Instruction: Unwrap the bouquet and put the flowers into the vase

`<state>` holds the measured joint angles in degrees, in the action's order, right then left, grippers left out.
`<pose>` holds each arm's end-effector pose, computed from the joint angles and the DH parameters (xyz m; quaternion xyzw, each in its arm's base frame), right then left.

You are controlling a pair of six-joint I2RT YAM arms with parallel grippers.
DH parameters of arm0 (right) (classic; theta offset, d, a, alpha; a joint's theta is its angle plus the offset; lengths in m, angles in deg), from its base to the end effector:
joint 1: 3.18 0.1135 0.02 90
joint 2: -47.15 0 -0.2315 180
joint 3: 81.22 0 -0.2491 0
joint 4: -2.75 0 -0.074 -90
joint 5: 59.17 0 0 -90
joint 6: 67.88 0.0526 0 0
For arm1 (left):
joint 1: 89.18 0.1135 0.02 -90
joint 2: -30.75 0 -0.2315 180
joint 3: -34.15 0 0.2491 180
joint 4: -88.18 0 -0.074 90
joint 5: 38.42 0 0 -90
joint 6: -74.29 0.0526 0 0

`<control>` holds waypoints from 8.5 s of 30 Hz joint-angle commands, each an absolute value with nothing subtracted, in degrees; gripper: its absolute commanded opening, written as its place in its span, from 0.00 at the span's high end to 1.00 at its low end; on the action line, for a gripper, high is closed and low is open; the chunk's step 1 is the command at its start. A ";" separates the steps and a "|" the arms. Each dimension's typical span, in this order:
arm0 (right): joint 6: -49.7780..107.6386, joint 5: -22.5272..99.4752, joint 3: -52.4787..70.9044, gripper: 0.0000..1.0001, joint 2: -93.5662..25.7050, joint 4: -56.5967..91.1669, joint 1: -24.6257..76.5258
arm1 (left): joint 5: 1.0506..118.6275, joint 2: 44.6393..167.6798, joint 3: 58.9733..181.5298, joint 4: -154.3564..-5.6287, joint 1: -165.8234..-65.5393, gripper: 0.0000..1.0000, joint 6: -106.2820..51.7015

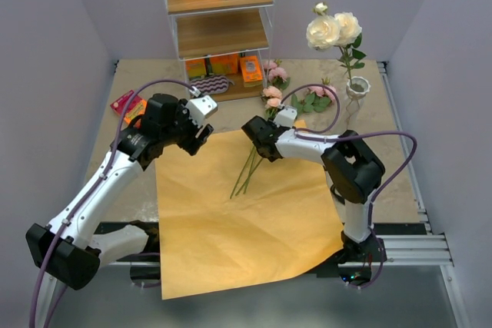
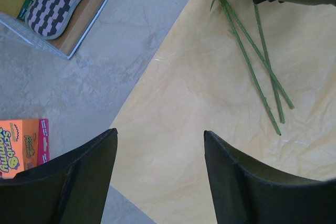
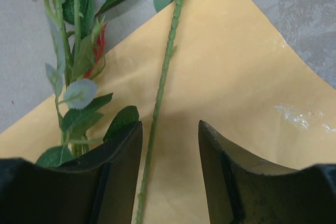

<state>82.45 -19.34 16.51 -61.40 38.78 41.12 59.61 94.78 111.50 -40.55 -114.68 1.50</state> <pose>0.2909 0.2274 0.1273 0.2231 0.8566 -0.0801 0.4583 0.2319 -0.1188 0.3015 0.3550 0.8237 -0.0944 0.4320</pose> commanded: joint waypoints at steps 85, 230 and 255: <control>-23.38 -15.30 18.83 1.00 -7.96 -38.66 55.10 | 61.07 95.53 114.00 -41.59 -114.41 0.30 1.60; 68.78 22.22 23.33 0.59 -45.21 28.30 45.52 | 65.29 96.59 114.09 -46.16 -109.22 0.05 4.50; 68.78 19.14 17.52 0.45 -56.03 28.73 41.74 | 64.94 94.56 113.03 -45.54 -109.22 0.04 5.73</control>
